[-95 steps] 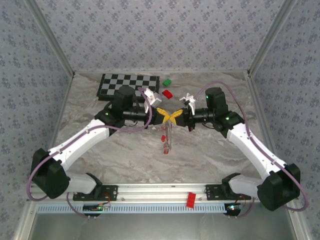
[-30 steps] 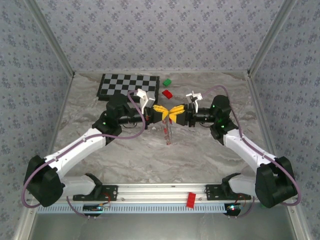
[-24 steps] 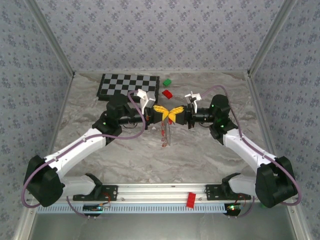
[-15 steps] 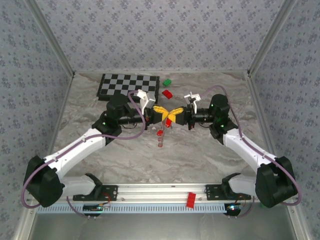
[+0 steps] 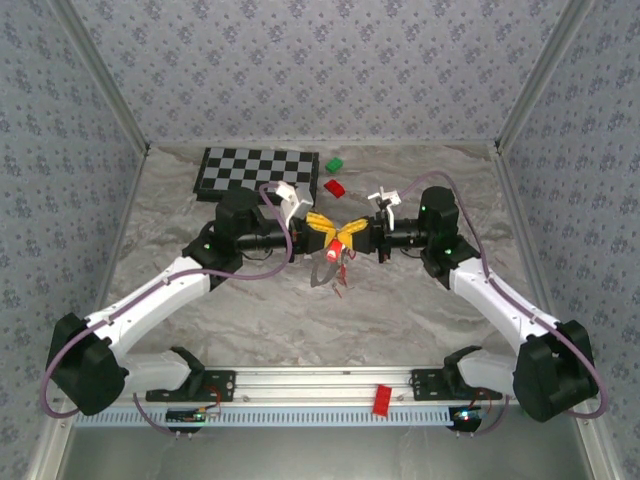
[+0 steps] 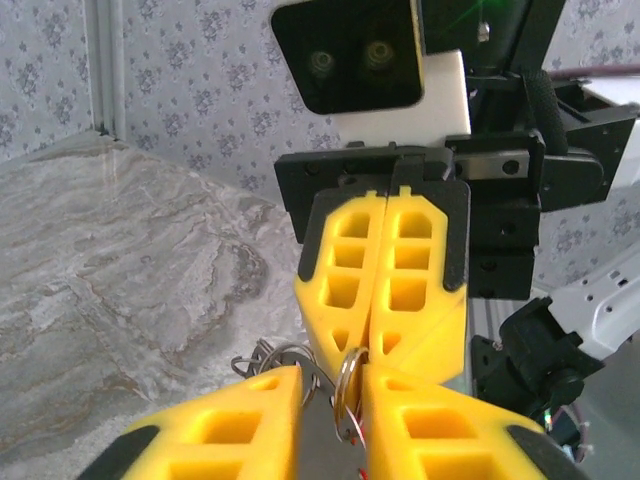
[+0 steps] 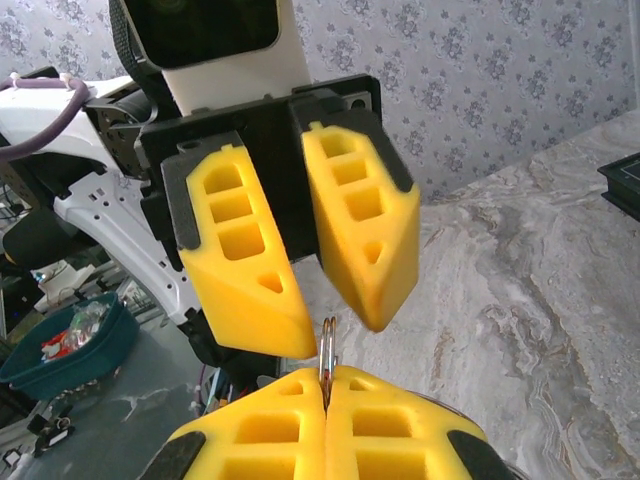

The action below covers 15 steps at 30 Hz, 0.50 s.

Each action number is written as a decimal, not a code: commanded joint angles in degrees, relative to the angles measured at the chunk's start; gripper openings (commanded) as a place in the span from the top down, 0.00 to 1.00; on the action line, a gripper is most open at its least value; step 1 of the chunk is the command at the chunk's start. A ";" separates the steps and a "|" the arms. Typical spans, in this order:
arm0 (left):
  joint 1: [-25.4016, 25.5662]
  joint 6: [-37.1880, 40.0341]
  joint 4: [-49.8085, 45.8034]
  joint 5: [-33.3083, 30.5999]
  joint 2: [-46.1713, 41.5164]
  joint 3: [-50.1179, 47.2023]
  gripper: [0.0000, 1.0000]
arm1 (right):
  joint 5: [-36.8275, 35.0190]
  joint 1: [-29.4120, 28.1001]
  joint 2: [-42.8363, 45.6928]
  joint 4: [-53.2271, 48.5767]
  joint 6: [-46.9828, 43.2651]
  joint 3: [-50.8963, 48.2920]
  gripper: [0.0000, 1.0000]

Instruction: Put the keys on the keyring

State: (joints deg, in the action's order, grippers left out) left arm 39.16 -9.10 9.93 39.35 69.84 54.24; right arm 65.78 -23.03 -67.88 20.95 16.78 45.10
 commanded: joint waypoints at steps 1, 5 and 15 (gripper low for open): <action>0.16 0.94 -0.80 0.67 -0.76 2.88 0.76 | 0.40 -0.18 1.76 -3.47 -3.96 2.69 1.00; 0.13 0.95 -0.53 1.34 -0.35 3.06 0.76 | 0.28 -0.79 1.52 -6.00 -5.83 3.52 1.00; 0.05 3.31 -6.43 2.11 1.65 5.72 0.76 | -0.21 -1.22 2.05 -7.90 -7.33 3.94 1.00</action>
State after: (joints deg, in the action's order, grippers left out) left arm 39.16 -7.40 5.50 40.03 71.09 57.65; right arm 65.34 -23.94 -67.48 13.54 10.83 46.57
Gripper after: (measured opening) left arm 0.243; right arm 0.038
